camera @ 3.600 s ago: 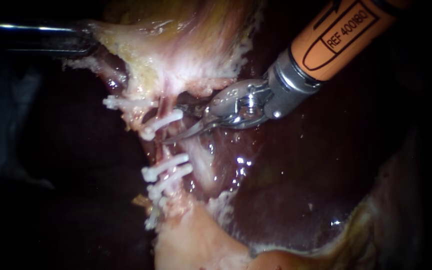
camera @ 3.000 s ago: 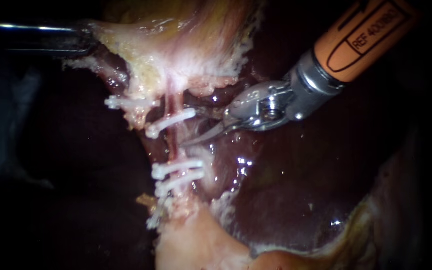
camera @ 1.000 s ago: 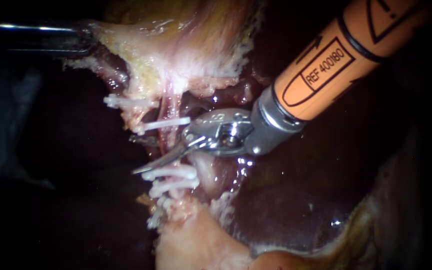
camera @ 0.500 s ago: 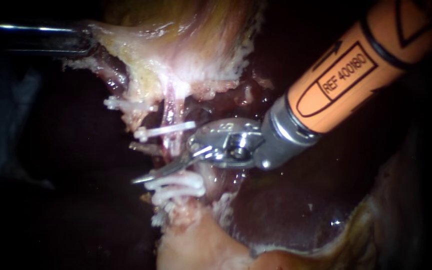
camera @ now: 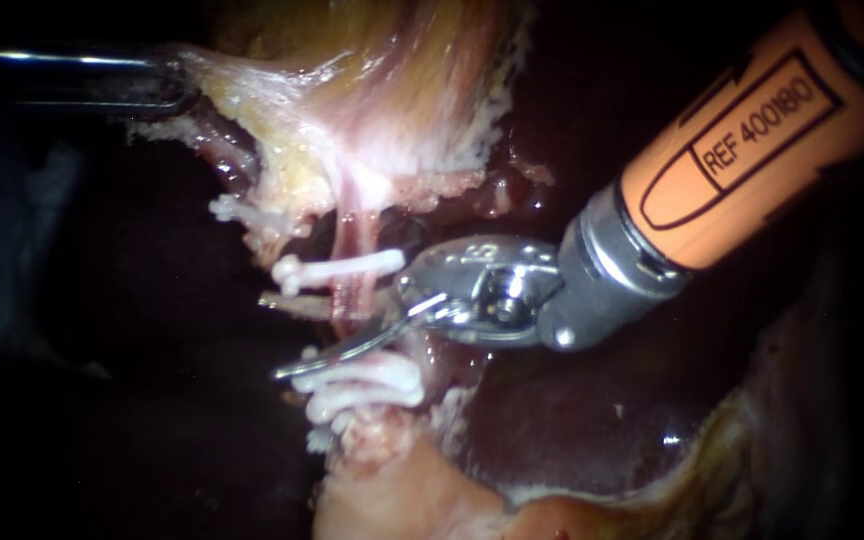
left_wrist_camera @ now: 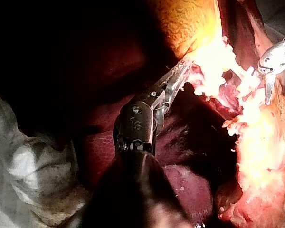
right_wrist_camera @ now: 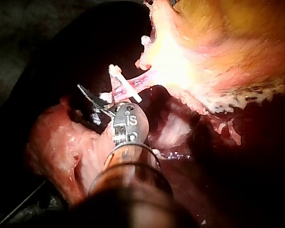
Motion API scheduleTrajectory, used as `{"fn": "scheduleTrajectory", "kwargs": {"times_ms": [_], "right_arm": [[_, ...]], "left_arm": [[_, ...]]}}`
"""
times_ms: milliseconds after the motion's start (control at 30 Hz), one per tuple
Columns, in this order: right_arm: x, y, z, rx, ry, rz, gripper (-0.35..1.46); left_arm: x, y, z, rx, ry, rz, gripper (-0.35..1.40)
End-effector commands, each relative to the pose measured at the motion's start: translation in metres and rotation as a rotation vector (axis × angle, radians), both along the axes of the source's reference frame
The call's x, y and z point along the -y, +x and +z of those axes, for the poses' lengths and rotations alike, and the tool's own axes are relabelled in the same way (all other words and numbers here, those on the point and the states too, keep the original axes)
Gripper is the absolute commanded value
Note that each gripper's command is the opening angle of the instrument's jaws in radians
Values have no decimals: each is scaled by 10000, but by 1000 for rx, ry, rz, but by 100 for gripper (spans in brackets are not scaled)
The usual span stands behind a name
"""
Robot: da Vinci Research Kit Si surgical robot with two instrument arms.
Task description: Go to the cutting position right tube
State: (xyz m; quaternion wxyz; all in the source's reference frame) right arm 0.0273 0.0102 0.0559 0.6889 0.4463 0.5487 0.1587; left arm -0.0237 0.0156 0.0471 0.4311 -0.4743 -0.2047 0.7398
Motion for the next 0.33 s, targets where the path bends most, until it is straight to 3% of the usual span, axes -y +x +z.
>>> {"fn": "scheduleTrajectory", "kwargs": {"times_ms": [33, 333], "right_arm": [[1, -1, 2, 0, 1, 1, 114], [1, 0, 2, 0, 1, 0, 114]], "left_arm": [[0, 0, 0, 0, 0, 0, -35], [0, 0, 0, 0, 0, 0, -35]]}}
